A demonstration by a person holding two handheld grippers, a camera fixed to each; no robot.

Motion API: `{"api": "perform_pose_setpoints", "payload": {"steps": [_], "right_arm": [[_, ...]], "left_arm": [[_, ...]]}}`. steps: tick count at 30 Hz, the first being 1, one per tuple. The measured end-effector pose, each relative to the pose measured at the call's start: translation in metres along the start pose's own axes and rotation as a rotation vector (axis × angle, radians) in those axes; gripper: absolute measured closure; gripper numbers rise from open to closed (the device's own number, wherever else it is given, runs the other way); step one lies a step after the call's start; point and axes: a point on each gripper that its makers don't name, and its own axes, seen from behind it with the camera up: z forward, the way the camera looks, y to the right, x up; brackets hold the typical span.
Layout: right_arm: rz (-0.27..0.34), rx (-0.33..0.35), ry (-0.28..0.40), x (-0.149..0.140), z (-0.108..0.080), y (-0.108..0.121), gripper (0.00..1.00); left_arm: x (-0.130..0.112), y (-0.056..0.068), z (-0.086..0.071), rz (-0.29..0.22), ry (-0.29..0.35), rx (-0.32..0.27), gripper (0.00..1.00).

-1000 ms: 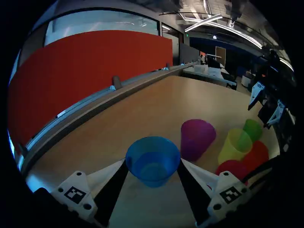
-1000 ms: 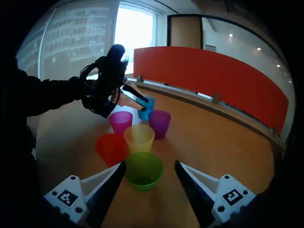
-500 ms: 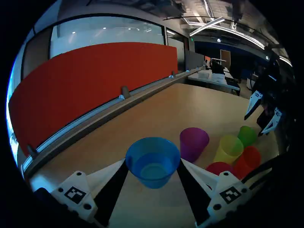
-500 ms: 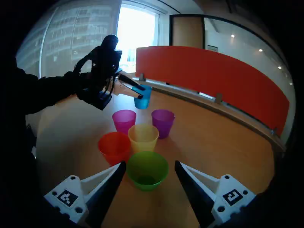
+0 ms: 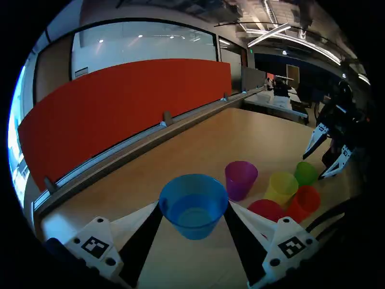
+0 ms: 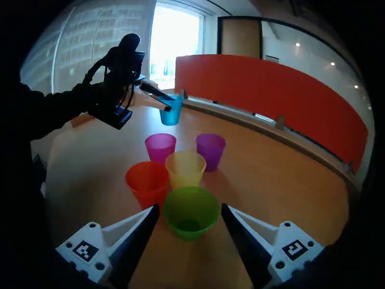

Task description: Pour water

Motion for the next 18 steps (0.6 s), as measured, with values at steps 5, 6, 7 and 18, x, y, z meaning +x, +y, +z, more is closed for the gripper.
{"api": "perform_pose_setpoints", "payload": {"steps": [5,6,7,18], "right_arm": [[0.004,-0.002,-0.008,-0.006,0.003,0.003,0.0],[0.005,-0.002,-0.01,-0.007,0.003,0.003,0.0],[0.005,0.0,-0.011,-0.008,0.004,0.003,0.0],[0.005,0.006,-0.025,-0.019,0.012,0.003,0.0]], "left_arm": [[0.001,0.007,-0.014,0.009,0.008,0.011,0.14],[0.001,0.009,-0.016,0.011,0.01,0.012,0.14],[0.0,0.011,-0.019,0.013,0.01,0.013,0.14],[0.0,0.023,-0.044,-0.007,0.029,0.033,0.14]]}}
